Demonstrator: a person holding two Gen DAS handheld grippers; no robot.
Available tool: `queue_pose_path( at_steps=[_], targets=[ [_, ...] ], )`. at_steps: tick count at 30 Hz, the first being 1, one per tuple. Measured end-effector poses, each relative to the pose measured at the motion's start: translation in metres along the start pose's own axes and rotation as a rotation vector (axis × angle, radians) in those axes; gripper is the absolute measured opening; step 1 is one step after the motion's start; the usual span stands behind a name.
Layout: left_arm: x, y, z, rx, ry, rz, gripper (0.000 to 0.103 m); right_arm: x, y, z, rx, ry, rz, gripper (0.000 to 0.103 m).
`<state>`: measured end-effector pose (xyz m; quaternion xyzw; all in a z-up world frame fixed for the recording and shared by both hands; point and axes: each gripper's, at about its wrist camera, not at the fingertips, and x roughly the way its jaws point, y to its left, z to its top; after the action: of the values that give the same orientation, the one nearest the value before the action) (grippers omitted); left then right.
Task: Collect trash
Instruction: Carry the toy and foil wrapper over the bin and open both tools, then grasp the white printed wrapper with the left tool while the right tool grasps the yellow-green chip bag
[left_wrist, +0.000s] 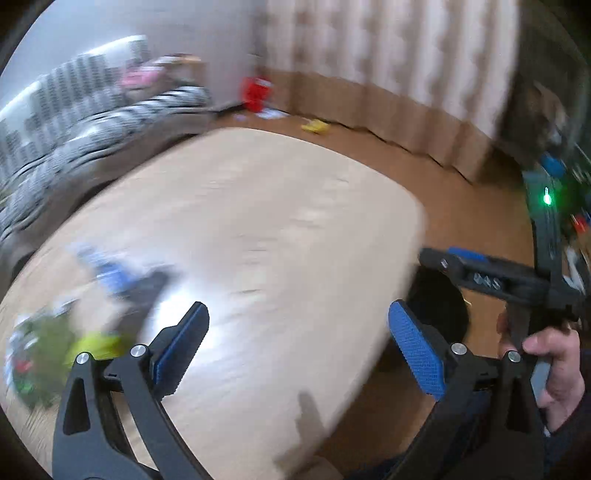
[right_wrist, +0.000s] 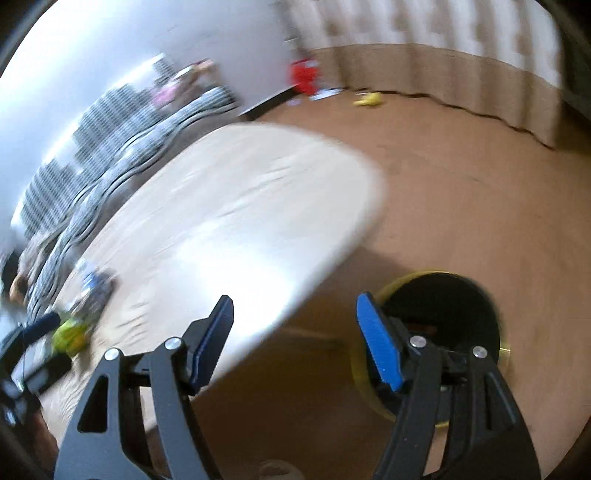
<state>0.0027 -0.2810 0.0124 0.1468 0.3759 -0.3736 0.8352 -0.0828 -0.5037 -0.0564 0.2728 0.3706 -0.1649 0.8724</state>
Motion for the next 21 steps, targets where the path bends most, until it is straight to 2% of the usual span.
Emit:
queue_pose_path(
  at_steps=[5,7,9,12,16,21],
  targets=[
    [-0.053,0.125,-0.036,-0.211,-0.061,0.199,0.095,0.022,0.119,-0.005,-0.174,0.055,0.158,0.067],
    [-0.077,0.179,-0.06,-0.292,-0.075,0.284,0.095,0.03,0.17,-0.012,-0.246,0.072,0.212,0.067],
    [-0.096,0.222,-0.084,-0.344,-0.085,0.365,0.095,0.038,0.213,-0.021,-0.308,0.089,0.246,0.067],
    [-0.11,0.273,-0.108,-0.402,-0.089,0.444,0.095,0.05,0.267,-0.034,-0.379,0.128,0.29,0.067],
    [-0.107,0.317,-0.13,-0.476,-0.078,0.431,0.095,0.059,0.313,-0.057,-0.452,0.142,0.273,0.068],
    [-0.077,0.333,-0.131,-0.421,-0.032,0.411,0.095,0.075,0.326,-0.068,-0.486,0.158,0.219,0.068]
  ],
)
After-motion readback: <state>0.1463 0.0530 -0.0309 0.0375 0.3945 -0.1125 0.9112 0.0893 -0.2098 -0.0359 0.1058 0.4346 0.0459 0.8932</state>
